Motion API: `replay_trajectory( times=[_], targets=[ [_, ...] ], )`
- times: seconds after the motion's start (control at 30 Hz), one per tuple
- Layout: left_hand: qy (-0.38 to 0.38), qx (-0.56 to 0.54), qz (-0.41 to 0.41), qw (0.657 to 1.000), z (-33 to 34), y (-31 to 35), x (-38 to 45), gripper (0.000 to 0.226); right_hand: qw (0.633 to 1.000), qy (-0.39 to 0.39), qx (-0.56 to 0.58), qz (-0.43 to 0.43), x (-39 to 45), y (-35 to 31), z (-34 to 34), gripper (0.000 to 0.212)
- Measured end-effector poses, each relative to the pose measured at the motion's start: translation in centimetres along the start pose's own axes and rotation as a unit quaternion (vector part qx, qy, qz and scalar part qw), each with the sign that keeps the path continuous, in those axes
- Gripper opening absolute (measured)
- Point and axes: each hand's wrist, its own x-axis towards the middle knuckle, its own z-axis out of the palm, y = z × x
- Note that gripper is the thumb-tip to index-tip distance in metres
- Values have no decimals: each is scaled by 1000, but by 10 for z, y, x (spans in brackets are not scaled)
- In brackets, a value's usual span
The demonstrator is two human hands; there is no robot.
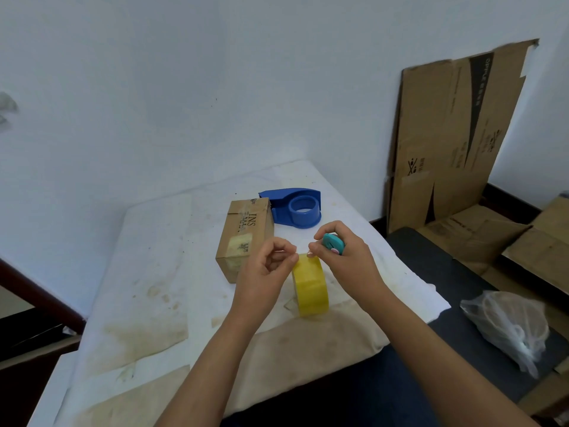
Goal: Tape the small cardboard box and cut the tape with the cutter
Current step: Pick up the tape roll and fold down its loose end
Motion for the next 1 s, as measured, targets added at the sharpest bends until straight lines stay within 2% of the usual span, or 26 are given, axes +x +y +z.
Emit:
replay_trajectory(
  times=[0.2,0.4,0.67,1.0],
  targets=[
    [-1,19,11,1000,-2,1,0,20,999,-25,-32,-35,-1,0,-4,7],
    [0,24,8,1000,-2,-1,0,23,996,-54,-63,-36,3,-2,-9,12],
    [12,34,-9,999,-1,-1,1,20,993,-62,-94,-25,2,-5,-11,19],
    [52,52,24,997,6,1,-2,15,983,-65,-168,-30,7,-11,-11,22]
  ],
)
